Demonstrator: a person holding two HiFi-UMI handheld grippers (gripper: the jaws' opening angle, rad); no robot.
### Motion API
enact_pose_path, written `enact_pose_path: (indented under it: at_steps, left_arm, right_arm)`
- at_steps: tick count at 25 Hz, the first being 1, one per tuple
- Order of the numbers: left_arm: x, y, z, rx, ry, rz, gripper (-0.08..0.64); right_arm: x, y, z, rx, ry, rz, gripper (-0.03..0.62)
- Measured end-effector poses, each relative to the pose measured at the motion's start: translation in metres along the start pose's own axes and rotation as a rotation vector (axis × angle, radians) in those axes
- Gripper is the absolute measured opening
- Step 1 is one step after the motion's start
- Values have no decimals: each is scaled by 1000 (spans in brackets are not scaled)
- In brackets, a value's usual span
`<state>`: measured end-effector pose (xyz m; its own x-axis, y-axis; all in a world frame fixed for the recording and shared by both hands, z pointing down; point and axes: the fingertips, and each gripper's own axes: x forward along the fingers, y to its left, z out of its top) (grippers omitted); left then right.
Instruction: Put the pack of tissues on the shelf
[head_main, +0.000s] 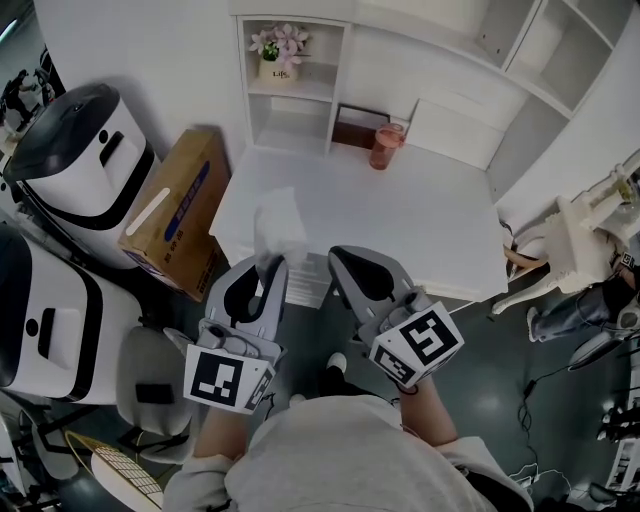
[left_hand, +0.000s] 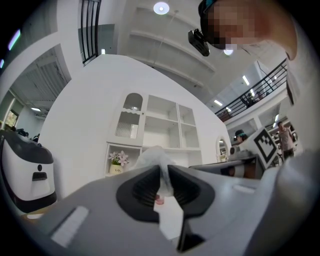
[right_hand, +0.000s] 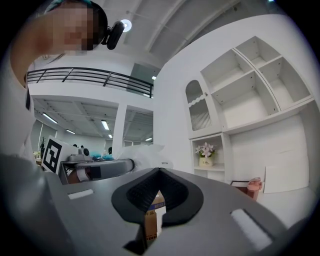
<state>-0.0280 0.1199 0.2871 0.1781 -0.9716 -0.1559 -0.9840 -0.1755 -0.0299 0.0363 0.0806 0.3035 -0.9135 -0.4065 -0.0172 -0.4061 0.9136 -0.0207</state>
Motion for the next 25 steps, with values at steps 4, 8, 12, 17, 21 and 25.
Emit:
enact_pose_path:
  at_steps: [4, 8, 12, 17, 21, 25]
  left_arm:
    - [25, 6, -4, -3, -4, 14, 43]
    - [51, 10, -8, -3, -3, 26, 43]
    - [74, 11, -12, -2, -1, 35, 43]
    - [100, 9, -15, 0, -4, 43, 43]
    - [118, 6, -17, 6, -5, 47, 41]
    - [132, 3, -19, 9, -8, 60, 41]
  right_arm:
    - [13, -23, 1, -4, 0, 14, 0]
    - [24, -49, 1, -3, 1, 26, 0]
    - [33, -72, 2, -3, 2, 36, 0]
    - [38, -98, 3, -3, 1, 47, 0]
    - [40, -117, 4, 0, -7, 54, 0]
    - [41, -133, 5, 0, -13, 66, 0]
